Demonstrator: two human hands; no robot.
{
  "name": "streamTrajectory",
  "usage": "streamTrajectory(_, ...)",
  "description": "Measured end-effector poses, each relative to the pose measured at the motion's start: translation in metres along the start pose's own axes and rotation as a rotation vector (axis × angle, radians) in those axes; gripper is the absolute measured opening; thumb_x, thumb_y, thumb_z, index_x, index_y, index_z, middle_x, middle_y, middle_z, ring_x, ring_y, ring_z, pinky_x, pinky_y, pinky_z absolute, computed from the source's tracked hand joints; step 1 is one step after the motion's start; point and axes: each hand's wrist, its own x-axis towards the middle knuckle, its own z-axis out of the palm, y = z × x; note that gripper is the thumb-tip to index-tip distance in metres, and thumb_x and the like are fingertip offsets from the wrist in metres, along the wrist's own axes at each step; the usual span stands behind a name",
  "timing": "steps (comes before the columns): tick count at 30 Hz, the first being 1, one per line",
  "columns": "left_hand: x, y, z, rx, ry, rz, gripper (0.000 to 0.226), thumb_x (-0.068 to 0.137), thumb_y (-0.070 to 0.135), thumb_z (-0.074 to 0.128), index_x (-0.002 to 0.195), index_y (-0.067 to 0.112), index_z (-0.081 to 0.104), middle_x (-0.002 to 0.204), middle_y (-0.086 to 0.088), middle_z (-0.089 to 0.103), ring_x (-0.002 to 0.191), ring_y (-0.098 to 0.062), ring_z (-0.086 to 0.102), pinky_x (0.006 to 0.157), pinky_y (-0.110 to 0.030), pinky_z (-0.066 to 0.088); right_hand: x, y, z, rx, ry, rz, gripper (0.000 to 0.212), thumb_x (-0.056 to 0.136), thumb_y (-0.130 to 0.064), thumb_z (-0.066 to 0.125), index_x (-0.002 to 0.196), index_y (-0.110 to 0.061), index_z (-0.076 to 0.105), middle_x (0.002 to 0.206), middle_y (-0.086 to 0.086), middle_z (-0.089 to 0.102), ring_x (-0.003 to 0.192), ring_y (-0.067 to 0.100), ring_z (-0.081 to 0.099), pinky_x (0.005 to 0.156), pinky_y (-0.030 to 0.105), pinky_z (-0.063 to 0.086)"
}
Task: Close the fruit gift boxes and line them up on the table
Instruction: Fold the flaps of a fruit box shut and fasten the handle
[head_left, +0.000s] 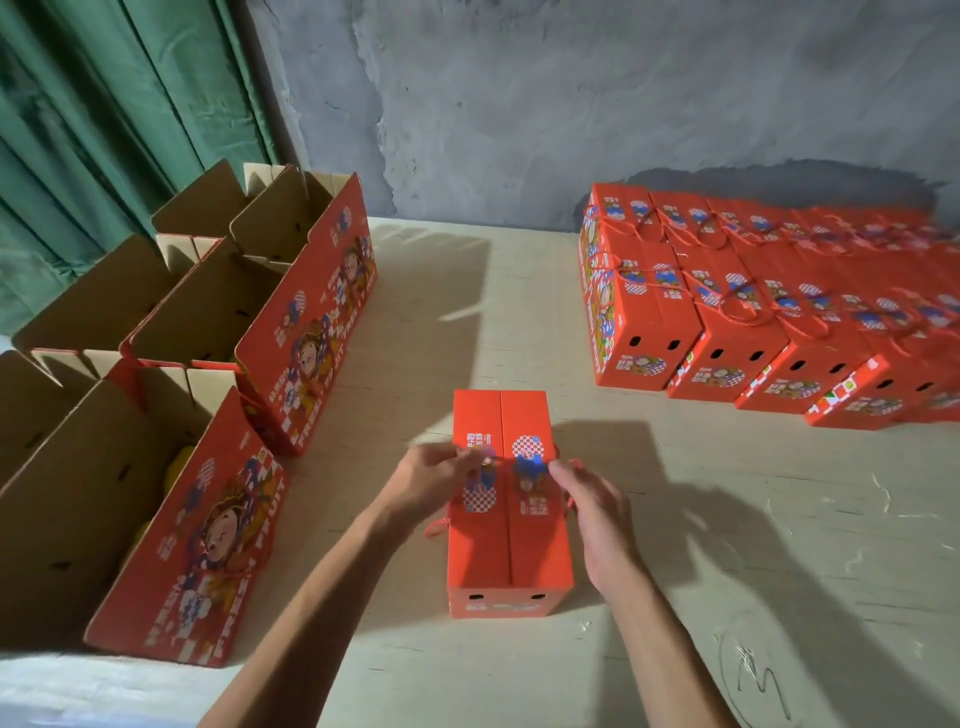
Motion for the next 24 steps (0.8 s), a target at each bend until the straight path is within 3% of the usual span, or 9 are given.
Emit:
streamTrajectory(2, -0.007, 0.033, -0.001, 0.017, -0.008, 0.105, 0.045, 0.098, 0.048, 0.063, 0.074, 0.014, 0.08, 0.066, 0.006, 0.071, 0.059, -0.006, 0.054, 0.059, -0.019, 0.044, -0.004, -0.021, 0.015, -0.063, -0.047, -0.088, 0.026, 0.091, -0.029, 0.075, 0.076, -0.008, 0.077, 0.082, 0.011, 0.077, 0.078, 0.024, 0.07, 0.074, 0.034, 0.05)
streamTrajectory(5, -0.012, 0.068, -0.001, 0.087, 0.025, 0.234, 0.053, 0.101, 0.048, 0.058, 0.062, 0.016, 0.074, 0.057, 0.007, 0.067, 0.052, -0.001, 0.054, 0.054, -0.015, 0.042, -0.017, -0.051, 0.045, -0.148, -0.257, -0.184, 0.041, 0.105, -0.033, 0.056, 0.083, -0.008, 0.079, 0.084, 0.008, 0.079, 0.08, 0.018, 0.074, 0.068, 0.028, 0.052)
streamTrajectory(7, -0.015, 0.075, 0.001, 0.246, 0.094, 0.324, 0.054, 0.103, 0.039, 0.054, 0.057, 0.012, 0.065, 0.05, 0.009, 0.062, 0.046, -0.001, 0.052, 0.053, -0.018, 0.039, -0.024, -0.063, 0.061, -0.223, -0.315, -0.221, 0.05, 0.106, -0.042, 0.051, 0.083, -0.007, 0.079, 0.08, 0.005, 0.078, 0.079, 0.013, 0.074, 0.068, 0.021, 0.053)
streamTrajectory(9, -0.016, 0.075, -0.003, 0.341, 0.146, 0.38, 0.053, 0.104, 0.035, 0.053, 0.06, 0.008, 0.062, 0.053, 0.001, 0.062, 0.051, -0.012, 0.054, 0.056, -0.029, 0.04, -0.025, -0.073, 0.07, -0.199, -0.316, -0.183, 0.051, 0.104, -0.043, 0.054, 0.08, -0.007, 0.081, 0.076, 0.009, 0.078, 0.076, 0.014, 0.076, 0.065, 0.014, 0.052)
streamTrajectory(13, -0.014, 0.073, -0.018, 0.458, 0.127, 0.488, 0.046, 0.102, 0.034, 0.059, 0.066, 0.005, 0.064, 0.059, -0.007, 0.065, 0.061, -0.026, 0.061, 0.059, -0.039, 0.047, -0.027, -0.084, 0.076, -0.101, -0.405, -0.102, 0.048, 0.1, -0.039, 0.057, 0.071, -0.006, 0.076, 0.07, 0.023, 0.071, 0.064, 0.029, 0.069, 0.065, 0.029, 0.057)
streamTrajectory(15, -0.009, 0.074, -0.024, 0.453, 0.164, 0.498, 0.043, 0.096, 0.034, 0.065, 0.066, 0.004, 0.064, 0.059, -0.01, 0.063, 0.056, -0.024, 0.058, 0.056, -0.041, 0.046, -0.023, -0.088, 0.08, -0.094, -0.369, -0.076, 0.047, 0.094, -0.042, 0.061, 0.063, -0.007, 0.069, 0.061, 0.018, 0.062, 0.053, 0.029, 0.062, 0.061, 0.034, 0.053)
streamTrajectory(18, -0.001, 0.075, -0.032, 0.301, 0.188, 0.466, 0.025, 0.091, 0.032, 0.075, 0.072, 0.016, 0.076, 0.061, 0.0, 0.069, 0.053, -0.012, 0.061, 0.053, -0.03, 0.048, -0.012, -0.094, 0.085, -0.128, -0.309, -0.025, 0.041, 0.092, -0.04, 0.064, 0.063, -0.013, 0.055, 0.055, 0.004, 0.047, 0.046, 0.02, 0.047, 0.055, 0.031, 0.041)
streamTrajectory(20, -0.001, 0.073, -0.032, 0.306, 0.154, 0.43, 0.011, 0.09, 0.03, 0.078, 0.093, 0.019, 0.08, 0.079, 0.004, 0.076, 0.067, -0.005, 0.068, 0.063, -0.024, 0.052, -0.005, -0.096, 0.086, -0.189, -0.262, -0.045, 0.04, 0.092, -0.033, 0.064, 0.057, -0.018, 0.05, 0.054, 0.001, 0.044, 0.048, 0.019, 0.045, 0.054, 0.028, 0.041)
streamTrajectory(24, -0.004, 0.061, -0.02, 0.32, 0.031, 0.378, 0.024, 0.092, 0.023, 0.076, 0.113, 0.012, 0.076, 0.105, 0.001, 0.077, 0.098, -0.015, 0.072, 0.089, -0.036, 0.056, 0.008, -0.112, 0.092, -0.159, -0.241, -0.103, 0.035, 0.094, -0.022, 0.057, 0.059, -0.019, 0.05, 0.056, 0.0, 0.043, 0.047, 0.018, 0.043, 0.049, 0.024, 0.038)
